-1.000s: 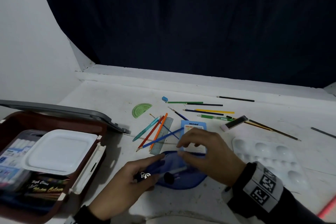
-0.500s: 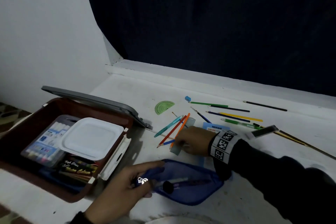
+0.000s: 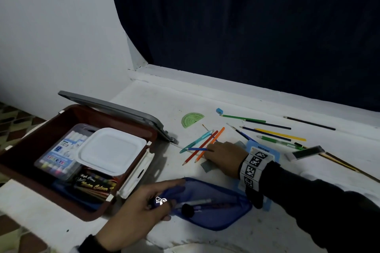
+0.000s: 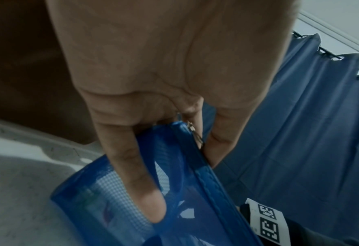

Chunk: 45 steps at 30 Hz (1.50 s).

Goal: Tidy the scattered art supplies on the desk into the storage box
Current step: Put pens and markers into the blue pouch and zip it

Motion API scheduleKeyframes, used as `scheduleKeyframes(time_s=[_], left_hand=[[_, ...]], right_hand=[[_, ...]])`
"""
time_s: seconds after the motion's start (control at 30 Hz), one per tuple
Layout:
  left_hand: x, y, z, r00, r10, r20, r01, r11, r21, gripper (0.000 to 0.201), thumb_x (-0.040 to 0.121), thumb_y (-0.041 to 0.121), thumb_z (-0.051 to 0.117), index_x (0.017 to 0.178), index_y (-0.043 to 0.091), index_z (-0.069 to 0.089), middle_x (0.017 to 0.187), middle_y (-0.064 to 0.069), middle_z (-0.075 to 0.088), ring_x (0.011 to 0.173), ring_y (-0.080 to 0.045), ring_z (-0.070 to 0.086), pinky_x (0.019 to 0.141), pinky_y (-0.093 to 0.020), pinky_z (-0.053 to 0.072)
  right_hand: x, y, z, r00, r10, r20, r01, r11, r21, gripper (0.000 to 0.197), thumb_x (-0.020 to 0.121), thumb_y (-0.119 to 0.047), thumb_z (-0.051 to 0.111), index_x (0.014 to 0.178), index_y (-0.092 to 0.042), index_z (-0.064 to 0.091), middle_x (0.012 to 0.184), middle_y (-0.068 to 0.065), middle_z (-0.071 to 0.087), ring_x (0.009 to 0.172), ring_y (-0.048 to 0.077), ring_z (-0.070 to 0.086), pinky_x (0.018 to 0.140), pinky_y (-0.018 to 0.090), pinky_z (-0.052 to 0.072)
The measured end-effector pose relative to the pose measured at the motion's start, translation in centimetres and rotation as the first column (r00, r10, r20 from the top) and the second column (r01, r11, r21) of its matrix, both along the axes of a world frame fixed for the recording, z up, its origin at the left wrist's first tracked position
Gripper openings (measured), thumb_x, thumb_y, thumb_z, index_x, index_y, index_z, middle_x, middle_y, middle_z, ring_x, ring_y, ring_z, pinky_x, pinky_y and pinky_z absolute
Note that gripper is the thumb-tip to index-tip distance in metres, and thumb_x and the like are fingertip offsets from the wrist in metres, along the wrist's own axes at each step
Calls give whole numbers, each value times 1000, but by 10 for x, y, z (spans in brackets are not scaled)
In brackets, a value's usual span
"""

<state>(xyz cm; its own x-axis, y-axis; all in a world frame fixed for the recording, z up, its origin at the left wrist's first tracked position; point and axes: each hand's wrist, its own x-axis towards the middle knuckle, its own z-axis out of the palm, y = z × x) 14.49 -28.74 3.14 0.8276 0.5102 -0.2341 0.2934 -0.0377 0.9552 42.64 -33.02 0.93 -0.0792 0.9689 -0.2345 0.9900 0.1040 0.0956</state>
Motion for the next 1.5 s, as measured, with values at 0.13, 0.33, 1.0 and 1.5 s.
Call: scheduleKeyframes(time_s=[0.13,0.33,1.0,1.5], left_hand=[[3,-2,1,1000,5,9,-5,1000,9,50,96,3,58,117,48,68,121,10,70,98,-11,67,84,-35,59],[15,-2,5,1000,5,24,-5,1000,6,45,96,8,59,115,48,69,120,9,71,100,-21,68,87,-37,59],[47,0,6,988,153,28,-153,988,17,28,97,3,57,109,21,76,103,-1,76,87,-23,73,69,-43,61],[30,5,4,976,194,97,-202,976,84,59,91,-15,53,112,37,74,113,11,73,108,-12,68,91,-33,56]], right_hand=[[10,-8,7,999,-10,-50,11,1000,24,16,96,-19,53,112,-18,51,121,4,52,109,25,50,86,36,39],[20,-28,60,856,-106,-506,280,918,281,14,101,-30,46,88,-27,40,85,-5,62,76,17,57,66,36,48],[-42,-70,62,897,-24,-442,85,989,118,37,100,-26,47,137,-30,47,126,3,61,111,19,57,93,36,47],[1,-13,78,1000,14,-19,-8,956,294,20,99,-28,42,108,-19,58,94,2,63,83,27,60,65,37,47]])
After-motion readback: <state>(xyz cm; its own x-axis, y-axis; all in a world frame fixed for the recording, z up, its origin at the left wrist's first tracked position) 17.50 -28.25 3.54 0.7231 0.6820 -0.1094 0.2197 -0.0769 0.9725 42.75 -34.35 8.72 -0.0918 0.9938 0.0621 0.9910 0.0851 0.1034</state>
